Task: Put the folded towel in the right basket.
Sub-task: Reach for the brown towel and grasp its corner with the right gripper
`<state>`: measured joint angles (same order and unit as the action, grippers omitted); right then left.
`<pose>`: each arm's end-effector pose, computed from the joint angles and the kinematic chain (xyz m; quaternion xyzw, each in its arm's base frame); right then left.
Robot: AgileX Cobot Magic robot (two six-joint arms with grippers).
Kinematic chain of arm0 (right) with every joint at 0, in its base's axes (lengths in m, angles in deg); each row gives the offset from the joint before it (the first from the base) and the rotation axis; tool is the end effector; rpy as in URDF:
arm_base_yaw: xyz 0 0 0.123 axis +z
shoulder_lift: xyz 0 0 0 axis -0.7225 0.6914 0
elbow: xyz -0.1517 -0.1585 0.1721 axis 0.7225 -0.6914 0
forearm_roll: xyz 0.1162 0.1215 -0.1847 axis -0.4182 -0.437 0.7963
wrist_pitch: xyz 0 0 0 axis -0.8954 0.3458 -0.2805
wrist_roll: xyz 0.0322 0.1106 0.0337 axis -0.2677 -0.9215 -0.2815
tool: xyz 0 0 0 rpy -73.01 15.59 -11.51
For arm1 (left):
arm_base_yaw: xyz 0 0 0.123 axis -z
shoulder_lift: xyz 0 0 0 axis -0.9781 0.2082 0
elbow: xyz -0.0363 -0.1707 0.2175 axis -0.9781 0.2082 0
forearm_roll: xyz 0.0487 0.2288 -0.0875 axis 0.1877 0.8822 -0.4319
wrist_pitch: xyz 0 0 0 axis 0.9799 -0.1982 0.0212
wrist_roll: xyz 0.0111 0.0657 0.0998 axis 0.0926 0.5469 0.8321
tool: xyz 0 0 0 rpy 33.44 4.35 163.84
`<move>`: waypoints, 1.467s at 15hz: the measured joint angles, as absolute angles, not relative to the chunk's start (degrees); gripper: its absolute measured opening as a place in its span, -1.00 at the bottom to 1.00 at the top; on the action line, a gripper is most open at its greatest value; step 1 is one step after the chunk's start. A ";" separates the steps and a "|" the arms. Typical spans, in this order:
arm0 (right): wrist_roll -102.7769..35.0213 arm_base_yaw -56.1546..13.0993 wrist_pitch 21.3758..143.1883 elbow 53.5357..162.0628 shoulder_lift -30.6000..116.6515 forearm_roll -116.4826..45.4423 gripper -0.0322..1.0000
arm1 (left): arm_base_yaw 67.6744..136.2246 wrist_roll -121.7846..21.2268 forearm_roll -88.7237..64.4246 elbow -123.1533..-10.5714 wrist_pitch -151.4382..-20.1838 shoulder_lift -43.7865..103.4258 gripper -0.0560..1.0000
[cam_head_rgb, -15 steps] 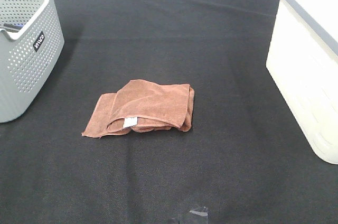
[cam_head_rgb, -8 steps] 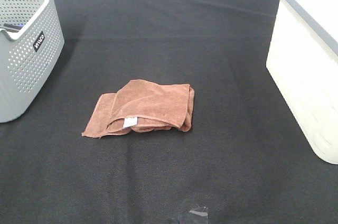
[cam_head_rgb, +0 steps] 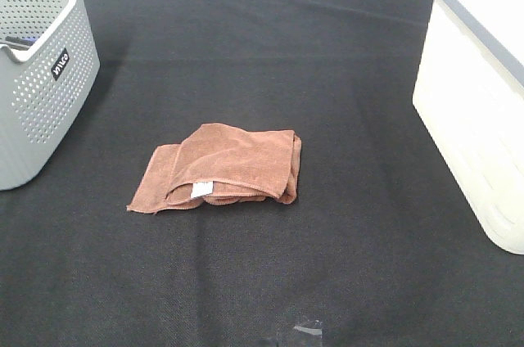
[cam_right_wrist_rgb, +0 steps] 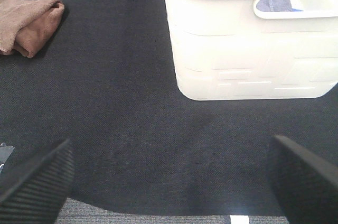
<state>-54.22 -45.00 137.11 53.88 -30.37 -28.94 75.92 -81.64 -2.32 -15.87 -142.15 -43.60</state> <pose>0.0254 0.0031 0.2447 -0.0295 0.8763 0.0062 0.4808 0.0254 -0.0058 0.2641 0.0058 0.8492 -0.0101 0.5280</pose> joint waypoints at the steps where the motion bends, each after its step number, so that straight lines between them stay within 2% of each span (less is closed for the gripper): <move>1: -54.22 -45.00 137.11 53.88 -30.37 -28.94 0.89 | 75.92 -81.64 -2.32 -15.87 -142.15 -43.60 0.98; 19: -54.22 -45.00 137.11 53.88 -30.08 -28.94 0.89 | 75.92 -81.64 -2.32 -15.87 -142.15 -43.60 0.98; 22: -56.00 -45.00 141.53 61.21 -14.50 -32.61 0.89 | 75.92 -81.64 -2.32 -15.87 -142.15 -43.60 0.98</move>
<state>-56.00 -45.00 141.53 61.21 -14.50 -32.61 75.92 -81.64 -2.32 -15.87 -142.15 -43.60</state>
